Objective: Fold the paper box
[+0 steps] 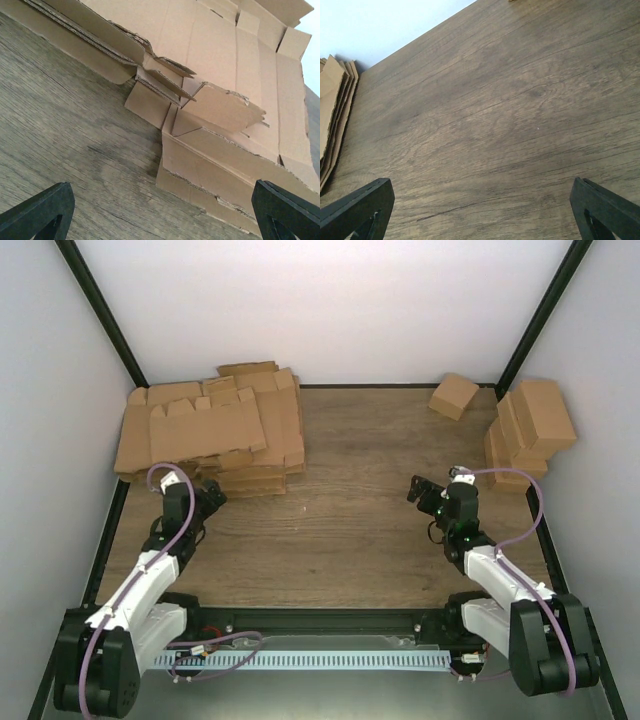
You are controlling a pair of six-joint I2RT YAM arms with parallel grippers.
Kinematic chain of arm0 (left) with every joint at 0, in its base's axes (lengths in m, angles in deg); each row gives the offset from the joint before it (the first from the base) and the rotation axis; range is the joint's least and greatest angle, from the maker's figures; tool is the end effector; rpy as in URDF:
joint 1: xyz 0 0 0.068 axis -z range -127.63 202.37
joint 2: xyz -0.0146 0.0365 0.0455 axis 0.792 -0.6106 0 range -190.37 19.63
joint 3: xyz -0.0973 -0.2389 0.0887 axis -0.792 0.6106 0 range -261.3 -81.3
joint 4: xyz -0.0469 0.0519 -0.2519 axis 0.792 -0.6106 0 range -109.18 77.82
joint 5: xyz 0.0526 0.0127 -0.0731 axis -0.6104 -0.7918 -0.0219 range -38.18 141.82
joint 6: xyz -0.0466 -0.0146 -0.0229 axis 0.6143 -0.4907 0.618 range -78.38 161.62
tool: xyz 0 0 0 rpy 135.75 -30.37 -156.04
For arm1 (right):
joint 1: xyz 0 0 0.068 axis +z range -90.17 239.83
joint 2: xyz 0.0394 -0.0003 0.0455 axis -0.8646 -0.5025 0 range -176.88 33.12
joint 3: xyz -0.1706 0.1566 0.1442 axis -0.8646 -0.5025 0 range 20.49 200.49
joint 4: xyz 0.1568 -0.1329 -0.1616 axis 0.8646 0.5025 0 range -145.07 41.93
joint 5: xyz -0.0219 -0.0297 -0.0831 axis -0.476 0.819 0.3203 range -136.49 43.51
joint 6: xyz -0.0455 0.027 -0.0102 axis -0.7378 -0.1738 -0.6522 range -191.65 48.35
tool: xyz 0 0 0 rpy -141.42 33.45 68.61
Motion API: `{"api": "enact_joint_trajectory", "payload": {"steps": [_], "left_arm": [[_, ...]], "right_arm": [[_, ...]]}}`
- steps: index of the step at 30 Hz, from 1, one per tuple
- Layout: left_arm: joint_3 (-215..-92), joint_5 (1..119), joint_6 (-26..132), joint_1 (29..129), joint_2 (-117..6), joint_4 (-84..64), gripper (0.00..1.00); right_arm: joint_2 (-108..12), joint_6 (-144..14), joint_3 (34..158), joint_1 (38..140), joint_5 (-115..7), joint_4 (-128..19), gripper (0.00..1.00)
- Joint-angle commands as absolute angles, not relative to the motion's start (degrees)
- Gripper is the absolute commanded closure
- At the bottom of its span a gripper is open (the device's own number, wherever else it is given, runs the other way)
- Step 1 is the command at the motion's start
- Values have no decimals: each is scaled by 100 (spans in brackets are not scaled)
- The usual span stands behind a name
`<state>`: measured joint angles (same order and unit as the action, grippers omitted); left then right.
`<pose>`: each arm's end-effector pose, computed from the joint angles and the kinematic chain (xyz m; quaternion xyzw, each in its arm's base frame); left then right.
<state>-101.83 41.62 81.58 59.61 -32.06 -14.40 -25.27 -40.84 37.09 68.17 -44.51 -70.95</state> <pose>0.1874 -0.0175 0.1853 -0.2875 0.8295 -0.1175 0.4642 0.2009 0.0282 0.1719 0.1741 0.8295 0.1639 0.5048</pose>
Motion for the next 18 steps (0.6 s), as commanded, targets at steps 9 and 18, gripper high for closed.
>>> {"api": "enact_joint_trajectory", "payload": {"steps": [9,18], "left_arm": [[-11065,4324,7488,6122,-3978,-1641,0],[-13372,2600,6762,7173,-6224,-3027,0]], "right_arm": [[-2720,-3784,3827,6836,-4617,-6943,0],[-2560,-3698,3826,6836,-5018,-6798,0]]}}
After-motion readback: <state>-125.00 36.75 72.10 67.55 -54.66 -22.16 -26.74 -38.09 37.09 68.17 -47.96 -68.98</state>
